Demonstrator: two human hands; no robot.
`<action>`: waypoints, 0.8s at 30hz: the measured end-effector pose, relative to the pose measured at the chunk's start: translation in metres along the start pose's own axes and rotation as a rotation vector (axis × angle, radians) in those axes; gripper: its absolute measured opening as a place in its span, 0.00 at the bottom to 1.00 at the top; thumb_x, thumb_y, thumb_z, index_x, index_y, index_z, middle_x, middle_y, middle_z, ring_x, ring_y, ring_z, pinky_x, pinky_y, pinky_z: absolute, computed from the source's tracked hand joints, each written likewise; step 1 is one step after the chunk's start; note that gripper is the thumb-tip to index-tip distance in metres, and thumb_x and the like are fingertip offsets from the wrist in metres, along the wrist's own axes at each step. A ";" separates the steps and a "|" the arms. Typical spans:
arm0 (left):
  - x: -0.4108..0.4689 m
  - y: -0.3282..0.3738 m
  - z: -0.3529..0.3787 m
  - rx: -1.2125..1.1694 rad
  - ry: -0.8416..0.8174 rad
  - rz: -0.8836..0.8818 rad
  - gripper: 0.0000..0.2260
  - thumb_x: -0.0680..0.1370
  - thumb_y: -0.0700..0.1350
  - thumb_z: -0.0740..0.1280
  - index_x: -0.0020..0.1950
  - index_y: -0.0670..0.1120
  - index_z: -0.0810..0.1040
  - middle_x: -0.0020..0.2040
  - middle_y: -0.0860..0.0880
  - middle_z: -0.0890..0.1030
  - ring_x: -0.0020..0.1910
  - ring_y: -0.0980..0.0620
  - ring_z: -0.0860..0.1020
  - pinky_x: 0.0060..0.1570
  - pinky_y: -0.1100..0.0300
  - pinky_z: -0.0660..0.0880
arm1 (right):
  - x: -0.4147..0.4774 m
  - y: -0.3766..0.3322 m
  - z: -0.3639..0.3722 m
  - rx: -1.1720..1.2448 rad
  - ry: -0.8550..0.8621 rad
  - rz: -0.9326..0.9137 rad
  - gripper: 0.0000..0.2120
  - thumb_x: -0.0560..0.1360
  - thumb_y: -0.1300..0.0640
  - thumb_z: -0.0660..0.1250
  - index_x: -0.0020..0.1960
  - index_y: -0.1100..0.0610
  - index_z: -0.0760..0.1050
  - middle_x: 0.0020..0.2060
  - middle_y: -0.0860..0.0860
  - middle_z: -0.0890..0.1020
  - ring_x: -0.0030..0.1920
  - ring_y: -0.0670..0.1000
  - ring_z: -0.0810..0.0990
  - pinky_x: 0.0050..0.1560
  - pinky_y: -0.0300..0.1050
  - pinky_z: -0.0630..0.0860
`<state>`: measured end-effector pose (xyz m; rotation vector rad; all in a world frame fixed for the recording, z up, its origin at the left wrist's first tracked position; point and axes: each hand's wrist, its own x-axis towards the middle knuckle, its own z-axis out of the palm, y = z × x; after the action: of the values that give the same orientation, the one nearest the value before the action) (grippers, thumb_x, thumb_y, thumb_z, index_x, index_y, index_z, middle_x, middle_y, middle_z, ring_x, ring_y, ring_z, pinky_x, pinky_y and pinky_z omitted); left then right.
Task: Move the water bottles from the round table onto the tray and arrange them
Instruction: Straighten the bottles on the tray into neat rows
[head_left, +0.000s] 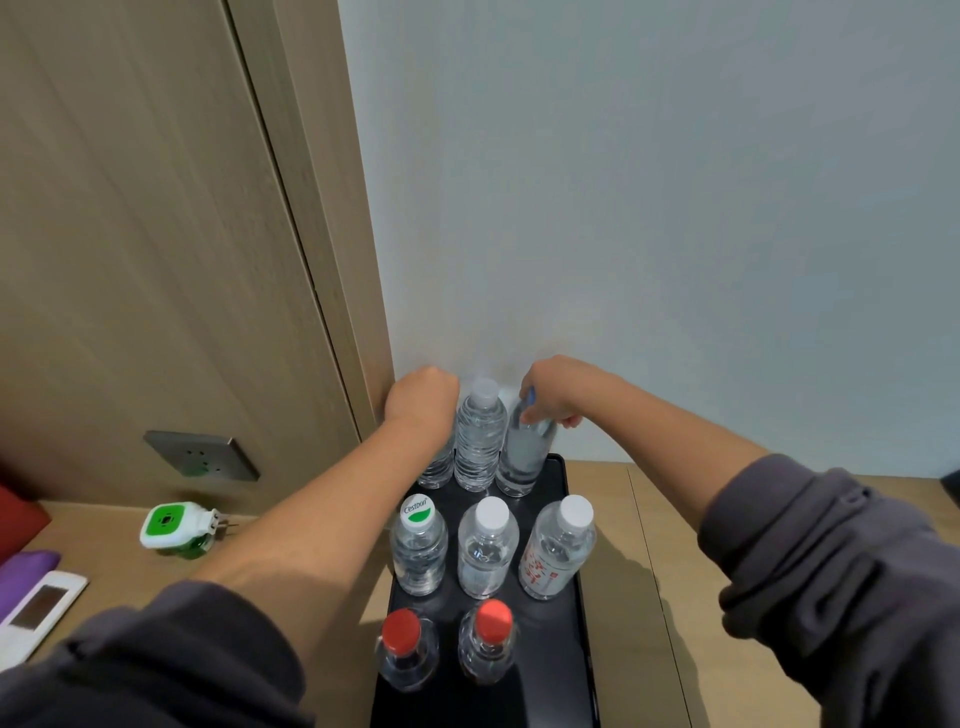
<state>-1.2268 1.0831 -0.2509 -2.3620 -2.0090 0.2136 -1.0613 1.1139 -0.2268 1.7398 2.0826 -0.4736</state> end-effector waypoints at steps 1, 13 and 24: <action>0.000 0.000 0.000 0.002 0.003 0.001 0.14 0.75 0.29 0.62 0.58 0.38 0.78 0.56 0.40 0.79 0.56 0.41 0.79 0.49 0.54 0.75 | 0.000 0.000 0.000 -0.003 0.009 0.006 0.17 0.76 0.49 0.68 0.58 0.61 0.80 0.41 0.56 0.86 0.32 0.53 0.81 0.46 0.46 0.82; 0.001 0.001 0.000 0.009 -0.014 -0.005 0.13 0.75 0.30 0.62 0.57 0.38 0.78 0.56 0.40 0.79 0.56 0.41 0.79 0.48 0.55 0.74 | 0.000 0.010 0.007 -0.049 0.072 -0.046 0.10 0.75 0.51 0.69 0.51 0.54 0.72 0.35 0.48 0.75 0.26 0.48 0.78 0.27 0.40 0.70; 0.000 0.000 -0.002 0.034 -0.027 0.002 0.13 0.75 0.30 0.62 0.58 0.39 0.77 0.55 0.41 0.79 0.55 0.41 0.79 0.45 0.55 0.73 | 0.006 0.008 0.022 0.252 0.252 0.006 0.09 0.76 0.58 0.64 0.41 0.53 0.66 0.38 0.50 0.74 0.26 0.51 0.80 0.29 0.43 0.77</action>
<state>-1.2262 1.0836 -0.2493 -2.3539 -1.9984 0.2791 -1.0532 1.1101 -0.2487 2.0412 2.2691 -0.5619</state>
